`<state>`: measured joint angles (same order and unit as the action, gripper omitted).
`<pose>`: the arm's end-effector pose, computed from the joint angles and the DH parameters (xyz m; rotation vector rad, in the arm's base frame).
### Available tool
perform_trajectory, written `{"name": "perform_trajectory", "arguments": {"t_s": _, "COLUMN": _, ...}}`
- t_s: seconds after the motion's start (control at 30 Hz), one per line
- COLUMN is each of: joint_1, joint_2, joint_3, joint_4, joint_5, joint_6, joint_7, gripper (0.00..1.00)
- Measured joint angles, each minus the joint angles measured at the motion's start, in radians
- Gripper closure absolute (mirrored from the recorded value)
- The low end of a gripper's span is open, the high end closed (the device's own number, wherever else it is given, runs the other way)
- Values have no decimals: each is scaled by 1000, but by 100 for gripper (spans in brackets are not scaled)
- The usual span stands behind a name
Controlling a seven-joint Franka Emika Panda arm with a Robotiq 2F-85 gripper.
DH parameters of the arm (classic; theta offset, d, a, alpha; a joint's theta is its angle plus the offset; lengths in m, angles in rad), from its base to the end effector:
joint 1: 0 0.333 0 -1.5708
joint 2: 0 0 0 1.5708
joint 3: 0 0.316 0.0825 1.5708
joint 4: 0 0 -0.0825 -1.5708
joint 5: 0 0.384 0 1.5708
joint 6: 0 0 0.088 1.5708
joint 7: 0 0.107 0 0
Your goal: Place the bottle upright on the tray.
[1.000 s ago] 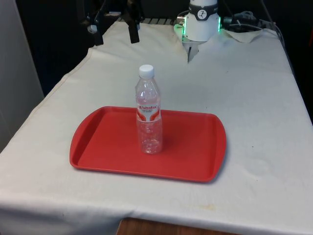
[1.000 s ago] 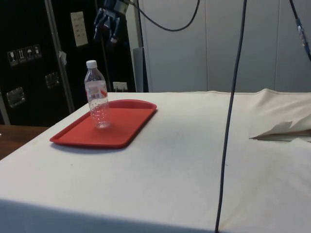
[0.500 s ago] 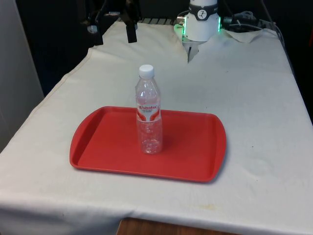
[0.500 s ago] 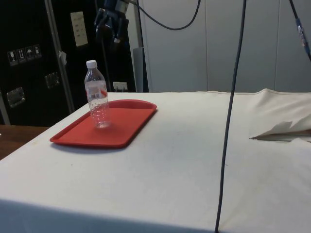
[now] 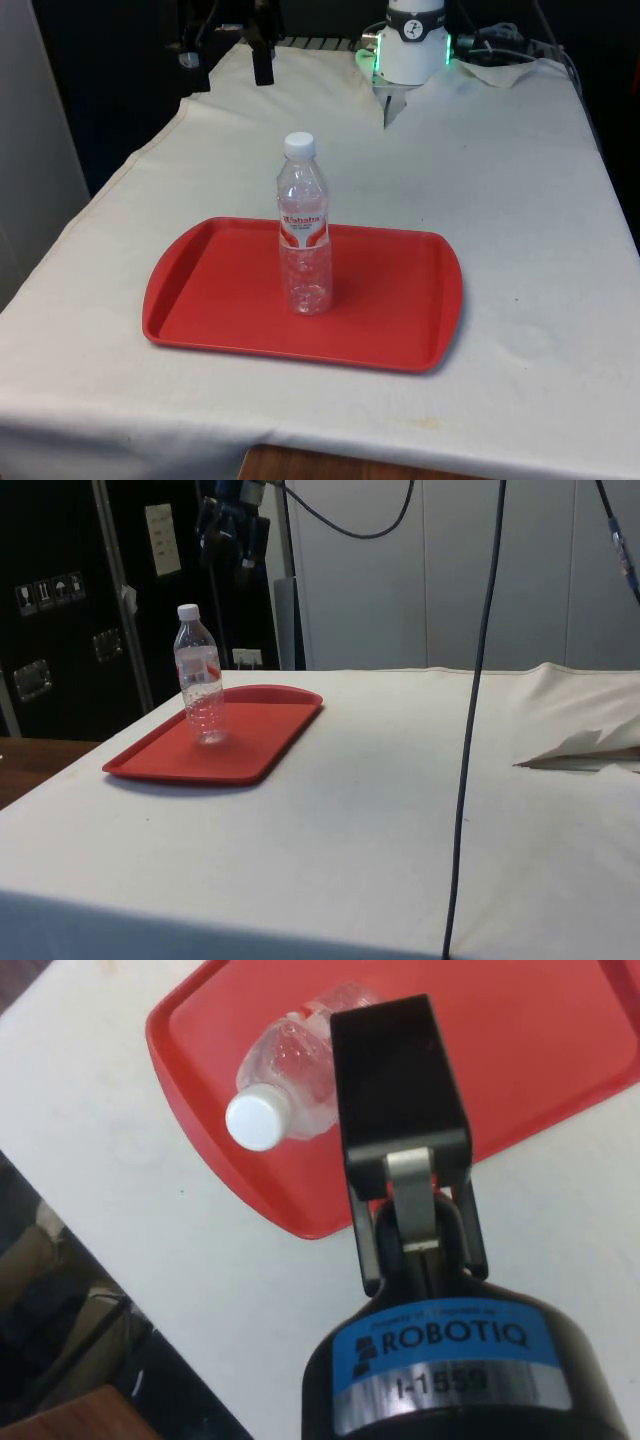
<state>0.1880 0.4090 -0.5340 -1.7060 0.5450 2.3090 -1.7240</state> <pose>0.6537 -0.1814 0.4079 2.5355 1.5969 0.5282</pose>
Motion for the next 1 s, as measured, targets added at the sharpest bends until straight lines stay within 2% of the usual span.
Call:
{"name": "perform_trajectory", "arguments": {"t_s": 0.57, "joint_1": 1, "joint_2": -3, "joint_3": -1, "joint_4": 17, "joint_5": -105, "joint_6": -39, "joint_7": -3, "gripper": 0}}
{"name": "perform_trajectory", "arguments": {"t_s": 1.0, "joint_1": 12, "joint_2": -43, "joint_3": 2, "joint_4": 5, "joint_5": -157, "joint_6": -80, "joint_7": -38, "gripper": 0}}
